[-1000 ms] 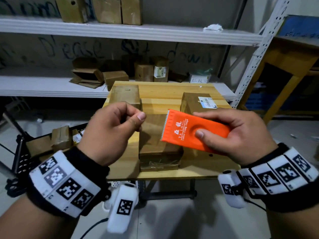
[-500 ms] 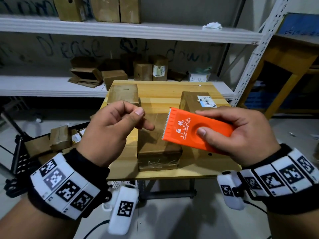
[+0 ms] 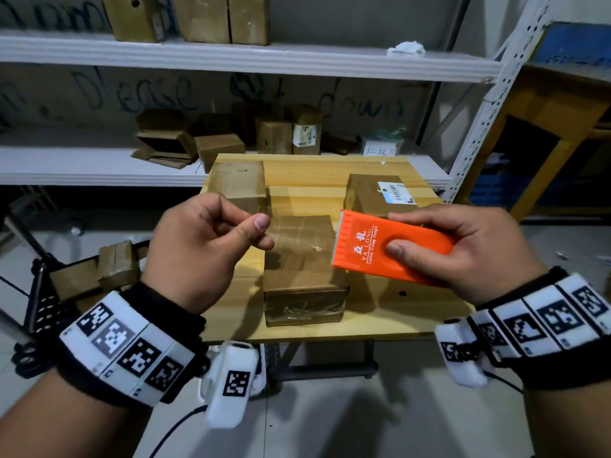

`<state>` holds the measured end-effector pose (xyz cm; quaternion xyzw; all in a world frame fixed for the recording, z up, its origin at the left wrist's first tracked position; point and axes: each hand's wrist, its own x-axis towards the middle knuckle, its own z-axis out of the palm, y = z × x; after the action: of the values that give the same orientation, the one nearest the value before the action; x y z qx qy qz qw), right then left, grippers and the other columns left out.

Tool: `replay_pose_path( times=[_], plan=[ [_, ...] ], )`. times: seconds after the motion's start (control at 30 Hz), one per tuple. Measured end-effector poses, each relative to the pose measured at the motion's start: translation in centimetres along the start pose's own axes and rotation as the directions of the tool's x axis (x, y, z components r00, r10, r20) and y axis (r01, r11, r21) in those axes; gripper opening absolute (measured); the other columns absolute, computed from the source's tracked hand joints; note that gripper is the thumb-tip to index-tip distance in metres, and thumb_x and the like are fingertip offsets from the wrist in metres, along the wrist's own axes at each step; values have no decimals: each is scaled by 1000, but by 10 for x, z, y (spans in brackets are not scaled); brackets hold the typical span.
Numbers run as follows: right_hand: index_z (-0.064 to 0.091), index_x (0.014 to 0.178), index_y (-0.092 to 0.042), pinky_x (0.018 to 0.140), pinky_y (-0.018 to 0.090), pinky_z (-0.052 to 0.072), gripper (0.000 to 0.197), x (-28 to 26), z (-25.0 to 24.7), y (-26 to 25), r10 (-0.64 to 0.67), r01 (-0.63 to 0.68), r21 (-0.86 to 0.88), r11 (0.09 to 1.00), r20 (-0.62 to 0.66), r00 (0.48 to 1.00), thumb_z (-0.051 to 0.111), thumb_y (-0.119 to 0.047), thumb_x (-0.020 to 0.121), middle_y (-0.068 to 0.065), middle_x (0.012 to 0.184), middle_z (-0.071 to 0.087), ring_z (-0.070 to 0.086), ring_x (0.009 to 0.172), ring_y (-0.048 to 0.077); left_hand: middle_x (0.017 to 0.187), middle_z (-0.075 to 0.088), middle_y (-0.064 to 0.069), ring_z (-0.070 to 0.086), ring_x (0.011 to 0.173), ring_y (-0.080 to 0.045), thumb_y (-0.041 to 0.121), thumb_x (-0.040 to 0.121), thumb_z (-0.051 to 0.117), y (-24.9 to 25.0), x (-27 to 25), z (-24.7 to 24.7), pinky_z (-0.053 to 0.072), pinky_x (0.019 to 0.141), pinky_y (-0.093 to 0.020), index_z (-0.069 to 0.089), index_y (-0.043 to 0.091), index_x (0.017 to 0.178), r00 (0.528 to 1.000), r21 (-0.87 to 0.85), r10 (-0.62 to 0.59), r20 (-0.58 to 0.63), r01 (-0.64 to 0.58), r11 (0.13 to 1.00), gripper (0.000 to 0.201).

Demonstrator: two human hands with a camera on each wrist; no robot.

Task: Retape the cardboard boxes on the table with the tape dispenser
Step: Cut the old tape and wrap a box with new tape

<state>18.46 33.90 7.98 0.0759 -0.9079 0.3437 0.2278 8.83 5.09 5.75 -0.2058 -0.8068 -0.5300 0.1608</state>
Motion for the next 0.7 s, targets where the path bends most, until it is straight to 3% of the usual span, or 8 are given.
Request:
replay_pose_path(
  times=[0.17,0.33,0.43,0.53,0.7],
  plan=[
    [69,99,-56,73,2,48,34,3,-2,8,30,-30,-7,1000,-25,999,71,-72,69,-34,98,69,67,95,-13,75,77,16,71,68,3,24,92,75,-1,1,4,46,61,-6,68,9,84,1000,8,2,-15,-2,1000,18],
    [75,103,-47,70,19,53,43,1,-8,23,96,-103,-71,992,-95,991,74,-76,71,-29,101,69,66,92,-7,74,77,18,69,66,1,29,93,75,-9,6,-2,48,63,-16,69,14,84,998,38,-22,-61,24,999,19],
    [76,103,-46,71,19,52,48,0,-9,27,115,-124,-91,988,-100,988,72,-79,69,-29,100,70,66,92,-7,75,77,19,70,69,1,30,93,74,-10,5,-2,48,65,-20,69,16,84,998,57,-27,-51,30,998,18],
    [73,100,-51,69,18,51,46,-1,-11,28,136,-144,-89,985,-97,986,66,-80,66,-29,101,70,67,92,-5,76,75,24,68,68,7,29,93,73,-8,6,-2,44,60,-6,69,12,86,998,80,-16,-64,21,997,19],
    [72,99,-51,72,18,48,46,-5,-16,32,171,-187,-127,974,-125,977,65,-80,64,-24,99,72,68,94,-2,67,71,30,64,62,13,26,94,74,-9,9,-7,41,55,-3,69,8,85,994,79,-49,-99,57,995,21]
  ],
)
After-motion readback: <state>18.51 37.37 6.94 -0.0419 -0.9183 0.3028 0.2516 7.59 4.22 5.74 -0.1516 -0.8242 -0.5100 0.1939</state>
